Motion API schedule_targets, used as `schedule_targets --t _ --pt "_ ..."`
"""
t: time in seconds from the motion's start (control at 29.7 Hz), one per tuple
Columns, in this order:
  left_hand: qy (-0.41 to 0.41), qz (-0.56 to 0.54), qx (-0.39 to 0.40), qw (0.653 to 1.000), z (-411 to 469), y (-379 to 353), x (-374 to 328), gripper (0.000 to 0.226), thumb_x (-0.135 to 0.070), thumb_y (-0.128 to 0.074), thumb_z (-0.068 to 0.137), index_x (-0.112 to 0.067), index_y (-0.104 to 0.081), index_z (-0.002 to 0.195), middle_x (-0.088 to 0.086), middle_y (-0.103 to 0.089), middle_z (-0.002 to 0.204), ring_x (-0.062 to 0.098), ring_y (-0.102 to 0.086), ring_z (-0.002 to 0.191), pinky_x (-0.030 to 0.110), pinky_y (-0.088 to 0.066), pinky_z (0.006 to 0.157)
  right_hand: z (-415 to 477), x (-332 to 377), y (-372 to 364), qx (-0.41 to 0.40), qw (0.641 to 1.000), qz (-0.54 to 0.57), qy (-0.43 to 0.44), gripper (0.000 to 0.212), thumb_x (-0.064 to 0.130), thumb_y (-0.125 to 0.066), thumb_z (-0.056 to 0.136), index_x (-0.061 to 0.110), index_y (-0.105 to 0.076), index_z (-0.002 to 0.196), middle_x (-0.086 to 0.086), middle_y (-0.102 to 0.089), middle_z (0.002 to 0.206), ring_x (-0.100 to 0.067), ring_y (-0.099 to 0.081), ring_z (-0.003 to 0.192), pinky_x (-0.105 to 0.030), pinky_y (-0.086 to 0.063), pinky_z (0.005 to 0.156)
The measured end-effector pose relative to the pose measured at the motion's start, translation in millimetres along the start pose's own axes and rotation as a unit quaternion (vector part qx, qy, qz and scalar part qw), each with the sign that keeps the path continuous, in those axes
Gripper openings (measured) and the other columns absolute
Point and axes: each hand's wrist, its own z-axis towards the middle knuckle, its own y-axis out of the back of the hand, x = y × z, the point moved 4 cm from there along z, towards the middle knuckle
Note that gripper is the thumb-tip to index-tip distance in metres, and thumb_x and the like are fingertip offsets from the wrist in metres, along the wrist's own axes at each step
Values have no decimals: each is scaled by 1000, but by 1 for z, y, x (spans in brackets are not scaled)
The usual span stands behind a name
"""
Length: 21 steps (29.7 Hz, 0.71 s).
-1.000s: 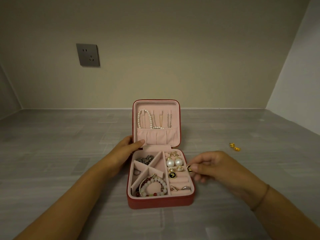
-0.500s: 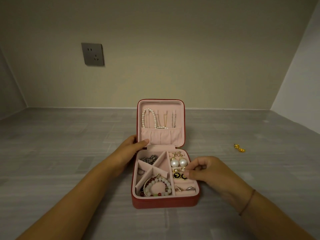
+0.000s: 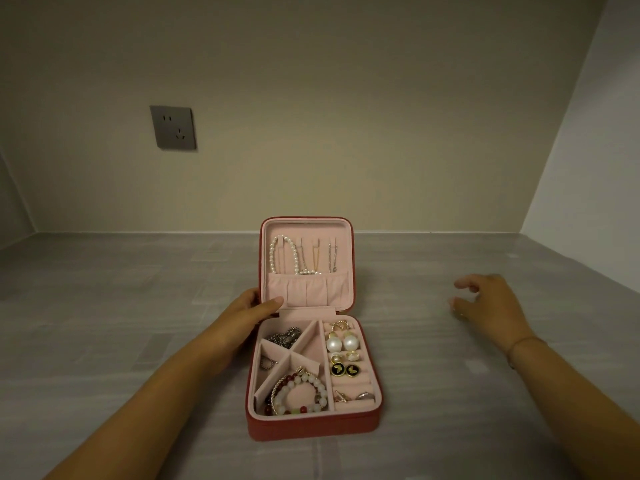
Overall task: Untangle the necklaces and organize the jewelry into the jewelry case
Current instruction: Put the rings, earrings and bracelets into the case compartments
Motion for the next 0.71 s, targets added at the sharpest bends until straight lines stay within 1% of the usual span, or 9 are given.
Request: schedule_targets --t 0.07,0.17,0.27,0.34,0.44,0.47,0.54,0.61,0.71 --pt "2 -1 0 1000 0 0 0 43 -29 -64 87 -18 -50 126 6 -66 117 25 -64 108 47 -49 98 10 -20 -8 33 999 -35 -9 35 23 -74 78 15 -65 111 -14 -54 116 -31 -55 104 -37 -43 93" --pt "4 -8 2 1000 1 0 1 47 -30 -66 84 -18 -51 126 7 -67 117 26 -64 108 48 -49 98 14 -27 -21 59 998 -25 7 27 17 -73 80 10 -69 107 -14 -61 107 -29 -59 99 -31 -41 89" --pt "5 -11 2 1000 1 1 1 45 -30 -66 85 -19 -51 126 7 -66 118 26 -64 108 48 -48 98 13 -26 -26 17 999 -44 27 11 14 -73 79 12 -73 91 -14 -65 100 -31 -61 94 -38 -45 89" --pt "4 -9 2 1000 1 2 1 47 -30 -66 84 -18 -50 127 7 -66 118 26 -64 108 48 -48 98 10 -22 -23 -11 997 -57 46 9 14 -74 79 13 -73 88 -12 -68 96 -31 -62 90 -41 -45 88" --pt "1 -7 6 1000 1 2 1 57 -34 -69 77 -18 -49 128 6 -66 118 26 -64 107 48 -49 98 -4 8 -11 -27 996 16 78 24 13 -75 77 14 -65 99 -7 -66 81 -23 -61 76 -32 -46 75" --pt "0 -7 7 1000 1 2 0 57 -34 -69 78 -18 -49 129 6 -67 118 26 -65 107 48 -49 98 -13 25 -7 -19 995 50 87 27 14 -77 75 16 -60 97 -5 -64 76 -20 -61 71 -31 -47 71" --pt "0 -8 7 1000 2 1 0 53 -31 -67 82 -17 -49 130 6 -67 118 26 -65 107 48 -49 98 -37 60 -4 28 988 109 107 27 13 -80 71 17 -56 85 -3 -63 70 -17 -59 62 -31 -50 64" --pt "1 -7 8 1000 2 1 0 51 -31 -66 84 -18 -49 130 6 -67 119 25 -65 107 48 -49 98 -72 91 -9 118 967 182 131 23 6 -79 70 18 -60 76 -2 -63 65 -15 -59 53 -28 -52 56" --pt "-2 -8 10 1000 1 1 -1 45 -28 -65 87 -17 -50 128 6 -68 117 24 -66 106 46 -50 97 -115 117 -17 212 943 187 173 21 7 -79 71 25 -69 76 -2 -67 64 -11 -60 53 -19 -50 56"
